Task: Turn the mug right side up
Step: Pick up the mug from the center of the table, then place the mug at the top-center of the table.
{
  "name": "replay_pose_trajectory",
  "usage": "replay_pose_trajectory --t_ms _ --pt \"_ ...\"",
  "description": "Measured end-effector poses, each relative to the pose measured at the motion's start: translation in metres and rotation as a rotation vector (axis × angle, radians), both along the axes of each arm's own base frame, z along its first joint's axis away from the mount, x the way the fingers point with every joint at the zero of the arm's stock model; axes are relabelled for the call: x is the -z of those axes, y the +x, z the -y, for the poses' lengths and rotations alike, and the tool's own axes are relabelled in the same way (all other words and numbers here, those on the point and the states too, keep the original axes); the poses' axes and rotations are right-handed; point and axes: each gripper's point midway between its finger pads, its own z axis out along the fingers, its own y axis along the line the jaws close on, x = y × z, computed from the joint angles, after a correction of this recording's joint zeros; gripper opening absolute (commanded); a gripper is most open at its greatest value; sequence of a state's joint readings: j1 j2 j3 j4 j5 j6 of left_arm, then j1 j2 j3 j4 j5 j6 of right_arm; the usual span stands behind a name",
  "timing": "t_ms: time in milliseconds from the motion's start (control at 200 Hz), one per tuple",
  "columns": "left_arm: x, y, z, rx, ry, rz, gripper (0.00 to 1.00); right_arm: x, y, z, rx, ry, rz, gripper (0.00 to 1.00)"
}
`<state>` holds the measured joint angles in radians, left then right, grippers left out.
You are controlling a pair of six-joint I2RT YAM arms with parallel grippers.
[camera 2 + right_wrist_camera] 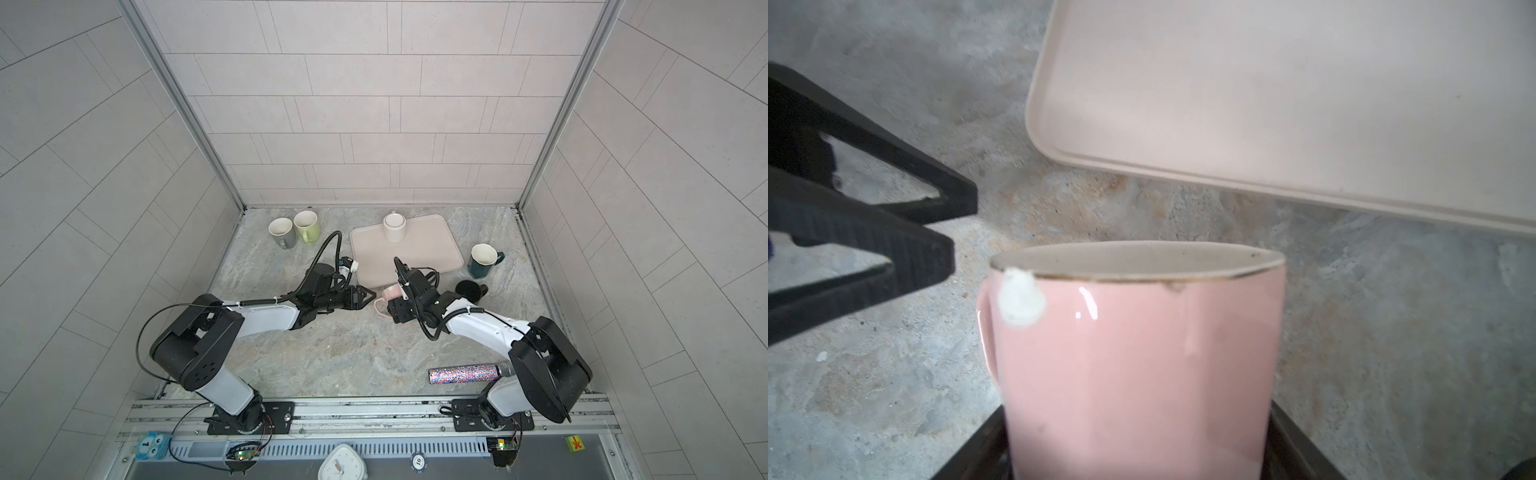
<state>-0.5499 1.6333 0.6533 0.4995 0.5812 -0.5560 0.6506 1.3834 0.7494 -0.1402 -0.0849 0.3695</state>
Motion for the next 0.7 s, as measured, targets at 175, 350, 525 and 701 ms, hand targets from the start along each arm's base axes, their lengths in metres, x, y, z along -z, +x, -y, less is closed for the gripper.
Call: replay_pose_trajectory --t_ms 175,350,525,701 --pt "-0.008 -0.001 0.011 0.038 -0.089 0.015 0.54 -0.009 -0.001 -0.008 -0.022 0.086 0.056 0.54" --pt "-0.013 -0.001 0.017 0.047 -0.181 0.023 0.49 -0.01 0.002 -0.009 -0.016 0.123 0.067 0.54" --pt "-0.015 -0.002 0.017 0.039 -0.235 0.028 0.48 -0.016 0.003 -0.01 -0.009 0.141 0.081 0.54" --pt "-0.023 -0.001 0.019 0.041 -0.265 0.049 0.44 -0.025 0.005 -0.009 0.001 0.155 0.106 0.55"
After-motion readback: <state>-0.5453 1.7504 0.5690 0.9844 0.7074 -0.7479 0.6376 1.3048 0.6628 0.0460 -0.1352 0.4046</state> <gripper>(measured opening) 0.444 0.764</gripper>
